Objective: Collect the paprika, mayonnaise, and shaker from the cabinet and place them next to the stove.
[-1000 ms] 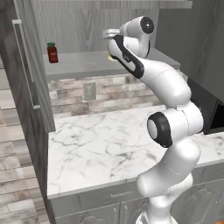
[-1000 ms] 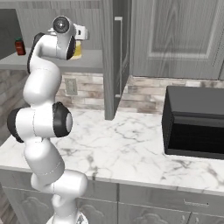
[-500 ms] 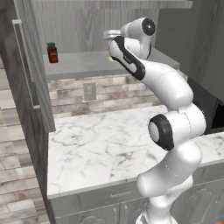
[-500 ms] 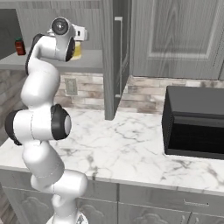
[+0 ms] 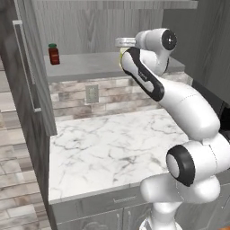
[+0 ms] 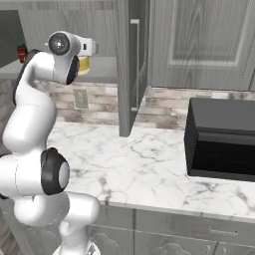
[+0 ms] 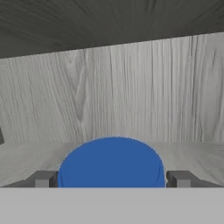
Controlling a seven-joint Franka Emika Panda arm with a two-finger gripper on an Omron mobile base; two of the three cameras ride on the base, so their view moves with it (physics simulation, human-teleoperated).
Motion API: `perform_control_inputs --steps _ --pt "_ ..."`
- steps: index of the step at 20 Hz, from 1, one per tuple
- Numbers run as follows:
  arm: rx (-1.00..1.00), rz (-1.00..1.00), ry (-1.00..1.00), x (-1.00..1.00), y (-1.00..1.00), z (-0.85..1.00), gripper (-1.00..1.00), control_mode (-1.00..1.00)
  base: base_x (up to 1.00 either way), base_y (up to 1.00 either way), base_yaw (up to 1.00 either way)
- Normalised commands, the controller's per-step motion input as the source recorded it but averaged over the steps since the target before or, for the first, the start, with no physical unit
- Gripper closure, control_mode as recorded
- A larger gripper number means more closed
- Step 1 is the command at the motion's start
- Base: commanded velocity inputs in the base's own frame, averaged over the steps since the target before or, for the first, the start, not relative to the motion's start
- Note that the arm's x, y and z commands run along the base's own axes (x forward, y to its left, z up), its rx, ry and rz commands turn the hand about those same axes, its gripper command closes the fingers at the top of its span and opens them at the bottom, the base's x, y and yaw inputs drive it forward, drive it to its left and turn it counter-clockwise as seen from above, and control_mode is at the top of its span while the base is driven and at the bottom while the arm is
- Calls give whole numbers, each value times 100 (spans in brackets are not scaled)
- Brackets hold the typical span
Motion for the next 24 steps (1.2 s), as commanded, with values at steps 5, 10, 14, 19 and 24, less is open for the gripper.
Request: perform_control_inputs --steps 5,10,14,19,24 --pt "3 0 0 -100 -36 1 100 -100 0 0 0" --pt "3 0 0 -100 -28 -3 100 -100 0 0 0" --pt "1 -1 0 -100 -9 -11 100 -100 0 0 0" --pt "0 -1 0 -100 0 -38 100 -100 0 0 0" --pt "-1 0 1 -98 1 -49 100 -100 0 0 0"
